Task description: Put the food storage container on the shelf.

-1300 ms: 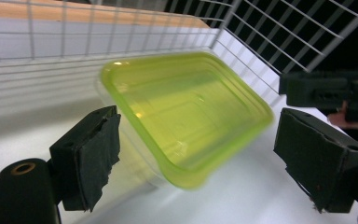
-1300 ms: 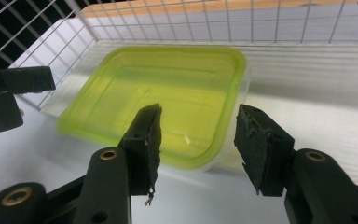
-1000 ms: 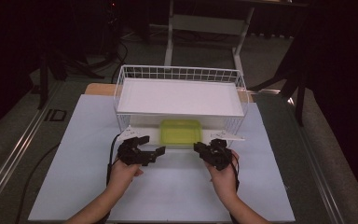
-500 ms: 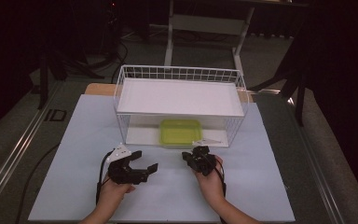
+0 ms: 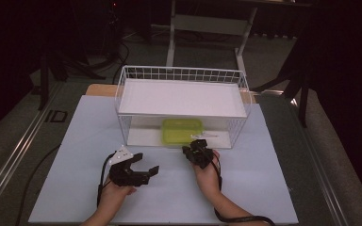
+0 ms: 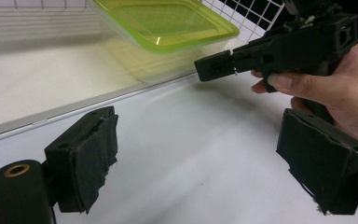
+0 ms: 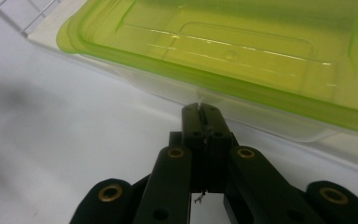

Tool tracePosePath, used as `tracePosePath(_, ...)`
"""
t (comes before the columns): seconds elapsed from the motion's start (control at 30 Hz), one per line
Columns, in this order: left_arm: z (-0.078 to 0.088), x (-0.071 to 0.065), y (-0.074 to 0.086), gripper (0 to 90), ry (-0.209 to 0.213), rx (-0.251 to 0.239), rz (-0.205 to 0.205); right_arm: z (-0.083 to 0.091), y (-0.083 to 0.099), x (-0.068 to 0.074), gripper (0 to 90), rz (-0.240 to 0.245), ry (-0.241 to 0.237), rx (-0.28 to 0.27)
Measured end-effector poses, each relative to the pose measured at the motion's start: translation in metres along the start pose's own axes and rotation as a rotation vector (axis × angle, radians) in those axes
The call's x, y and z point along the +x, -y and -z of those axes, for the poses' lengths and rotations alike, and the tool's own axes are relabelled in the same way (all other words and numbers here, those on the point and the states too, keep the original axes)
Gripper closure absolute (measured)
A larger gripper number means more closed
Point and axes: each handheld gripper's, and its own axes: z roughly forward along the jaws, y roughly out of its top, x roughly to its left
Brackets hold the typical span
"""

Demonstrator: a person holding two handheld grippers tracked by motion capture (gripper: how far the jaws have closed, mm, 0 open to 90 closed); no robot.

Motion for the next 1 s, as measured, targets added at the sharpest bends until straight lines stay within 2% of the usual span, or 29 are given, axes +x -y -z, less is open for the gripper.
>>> tracePosePath(0.1, 0.001, 0.001, -0.001, 13.4, -0.005, -0.004, -0.002, -0.003, -0.004, -0.002, 89.9, -0.015, 0.002, 0.000)
tracePosePath(0.33, 0.002, 0.003, -0.001, 13.4, -0.007, -0.013, 0.001, -0.010, -0.012, -0.004, 89.9, -0.017, 0.009, -0.016)
tracePosePath(0.47, 0.003, 0.002, -0.002, 13.4, -0.009, -0.013, -0.011, -0.018, -0.021, -0.003, 89.8, -0.027, 0.014, -0.028)
tracePosePath(0.77, 0.004, -0.002, -0.001, 13.4, 0.006, -0.014, -0.011, -0.031, -0.032, -0.007, 89.7, -0.039, 0.028, -0.046)
tracePosePath(0.9, 0.003, -0.003, -0.001, 13.4, 0.007, -0.013, -0.010, -0.033, -0.036, -0.009, 89.7, -0.076, 0.048, -0.039)
tracePosePath(1.0, 0.003, -0.003, -0.001, 13.4, 0.007, -0.013, -0.012, -0.035, -0.038, -0.012, 89.7, -0.066, 0.042, -0.053)
